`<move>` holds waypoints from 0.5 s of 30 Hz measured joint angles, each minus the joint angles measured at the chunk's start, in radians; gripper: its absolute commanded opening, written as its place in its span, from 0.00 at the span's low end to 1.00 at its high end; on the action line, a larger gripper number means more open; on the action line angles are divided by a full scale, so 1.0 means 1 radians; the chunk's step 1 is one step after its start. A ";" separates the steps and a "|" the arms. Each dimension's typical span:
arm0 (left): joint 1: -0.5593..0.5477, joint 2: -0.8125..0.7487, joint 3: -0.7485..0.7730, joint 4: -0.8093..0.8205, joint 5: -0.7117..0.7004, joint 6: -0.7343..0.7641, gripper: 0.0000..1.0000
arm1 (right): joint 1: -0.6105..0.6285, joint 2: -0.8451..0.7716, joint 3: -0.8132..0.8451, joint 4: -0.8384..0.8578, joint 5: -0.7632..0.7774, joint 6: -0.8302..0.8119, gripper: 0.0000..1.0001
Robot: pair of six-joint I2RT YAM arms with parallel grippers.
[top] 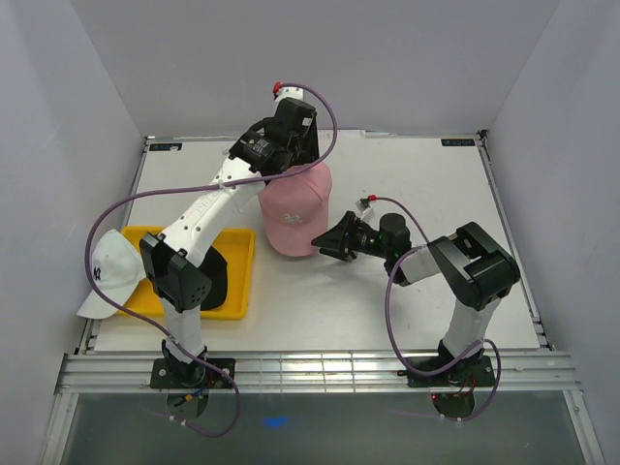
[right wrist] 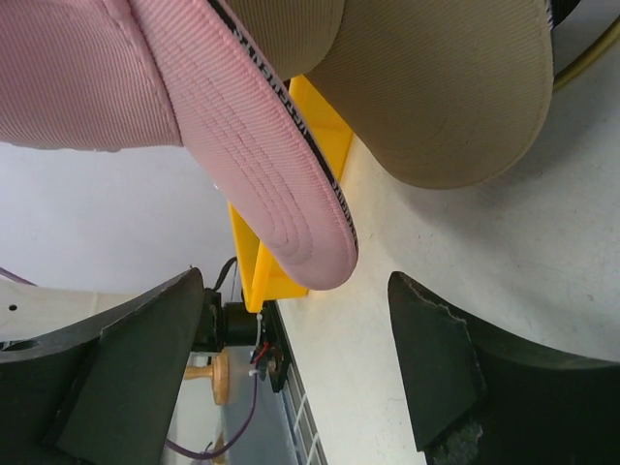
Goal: Stack the hats
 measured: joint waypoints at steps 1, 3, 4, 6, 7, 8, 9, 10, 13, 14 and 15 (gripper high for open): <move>0.000 0.000 0.000 0.000 0.003 0.000 0.71 | 0.001 0.004 0.000 0.011 0.009 0.006 0.81; 0.001 0.000 0.000 0.000 0.010 0.000 0.71 | 0.001 0.009 0.000 0.026 0.022 0.016 0.77; 0.003 0.000 0.000 0.000 0.013 0.000 0.71 | 0.001 0.013 0.000 0.040 0.029 0.025 0.76; 0.005 0.000 0.000 -0.001 0.017 0.000 0.71 | 0.000 0.022 0.000 0.061 0.041 0.037 0.69; 0.005 0.000 0.000 -0.001 0.019 0.000 0.71 | 0.001 0.026 0.000 0.068 0.045 0.043 0.67; 0.005 0.000 0.000 -0.001 0.021 0.000 0.71 | 0.001 0.031 0.000 0.077 0.047 0.053 0.63; 0.006 0.000 0.000 -0.001 0.022 0.000 0.71 | 0.001 0.037 0.000 0.085 0.050 0.057 0.61; 0.006 0.000 -0.001 -0.001 0.024 0.000 0.70 | 0.001 0.043 0.000 0.094 0.052 0.063 0.59; 0.006 0.000 -0.003 0.000 0.026 -0.001 0.71 | 0.001 0.063 0.000 0.117 0.054 0.081 0.47; 0.006 0.000 -0.005 0.000 0.027 -0.001 0.71 | 0.001 0.069 0.000 0.122 0.055 0.088 0.40; 0.006 0.000 -0.008 0.001 0.027 -0.001 0.71 | 0.002 0.074 0.000 0.126 0.056 0.091 0.37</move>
